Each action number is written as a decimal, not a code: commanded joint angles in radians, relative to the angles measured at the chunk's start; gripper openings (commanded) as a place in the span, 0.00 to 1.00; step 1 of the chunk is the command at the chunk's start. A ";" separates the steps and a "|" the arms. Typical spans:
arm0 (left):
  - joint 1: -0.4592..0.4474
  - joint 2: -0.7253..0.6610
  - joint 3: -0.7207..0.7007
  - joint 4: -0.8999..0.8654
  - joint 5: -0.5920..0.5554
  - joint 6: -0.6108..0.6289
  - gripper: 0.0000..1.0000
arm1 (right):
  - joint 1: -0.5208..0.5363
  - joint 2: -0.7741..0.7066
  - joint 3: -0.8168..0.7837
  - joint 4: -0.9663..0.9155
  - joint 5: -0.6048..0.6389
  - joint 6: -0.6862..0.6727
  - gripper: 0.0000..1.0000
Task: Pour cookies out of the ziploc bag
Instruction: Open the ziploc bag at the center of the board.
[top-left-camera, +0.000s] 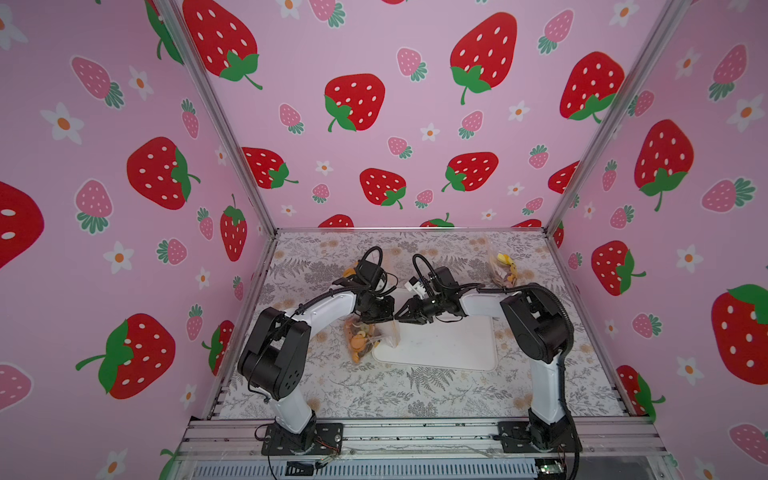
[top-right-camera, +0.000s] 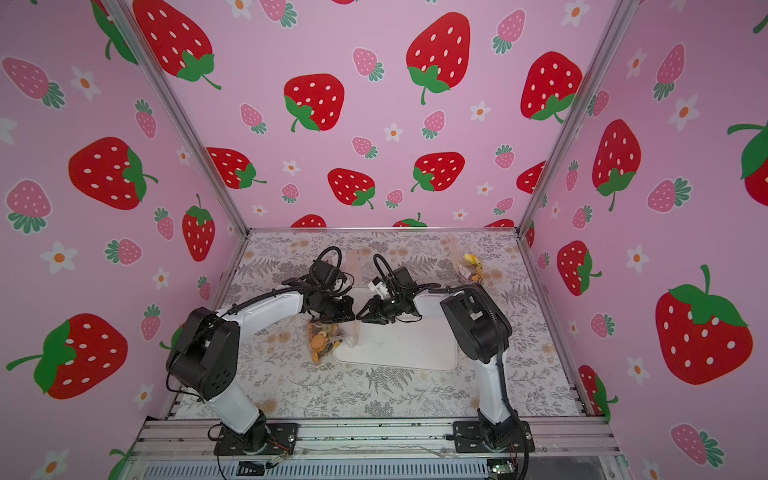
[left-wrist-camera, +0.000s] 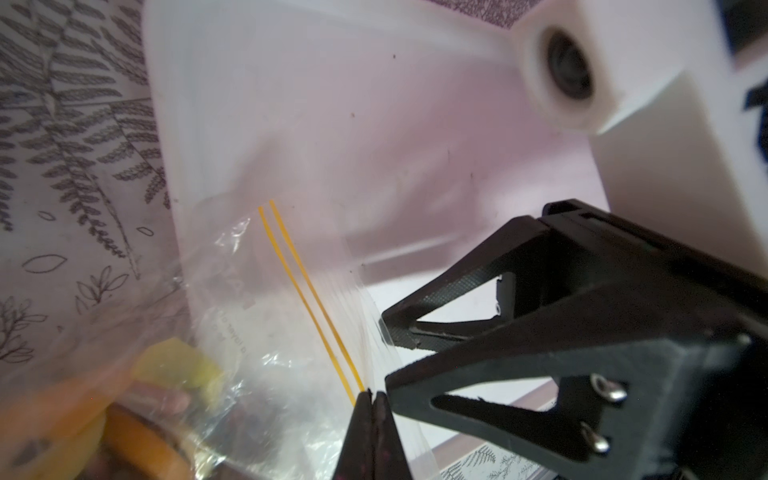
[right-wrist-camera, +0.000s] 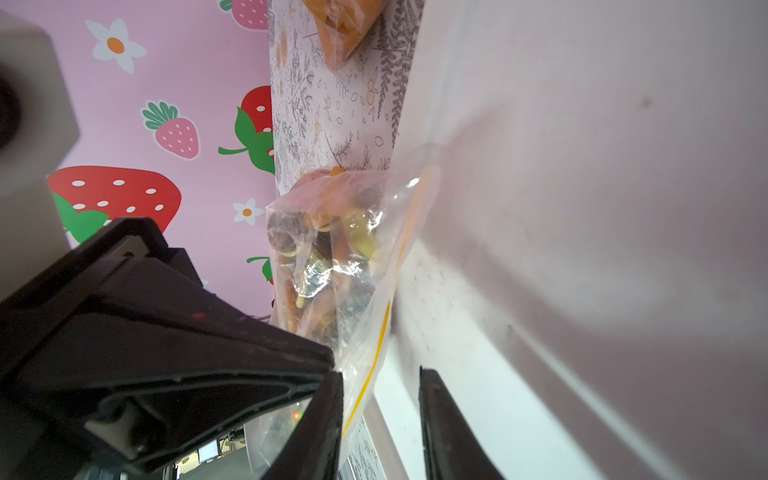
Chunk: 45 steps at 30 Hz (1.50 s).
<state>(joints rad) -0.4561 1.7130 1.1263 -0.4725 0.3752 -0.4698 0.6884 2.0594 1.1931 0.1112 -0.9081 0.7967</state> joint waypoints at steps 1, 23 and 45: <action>0.000 -0.001 0.013 -0.016 0.001 0.001 0.00 | 0.010 0.027 0.032 -0.029 -0.017 -0.015 0.33; 0.000 -0.023 0.001 -0.012 -0.015 -0.002 0.01 | 0.034 0.042 0.049 -0.036 -0.043 -0.010 0.04; -0.001 -0.091 -0.065 -0.004 0.052 -0.023 0.28 | 0.034 0.022 -0.021 0.175 -0.071 0.093 0.00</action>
<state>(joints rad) -0.4553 1.6592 1.0817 -0.4721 0.4046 -0.4839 0.7158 2.0899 1.1816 0.2272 -0.9627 0.8585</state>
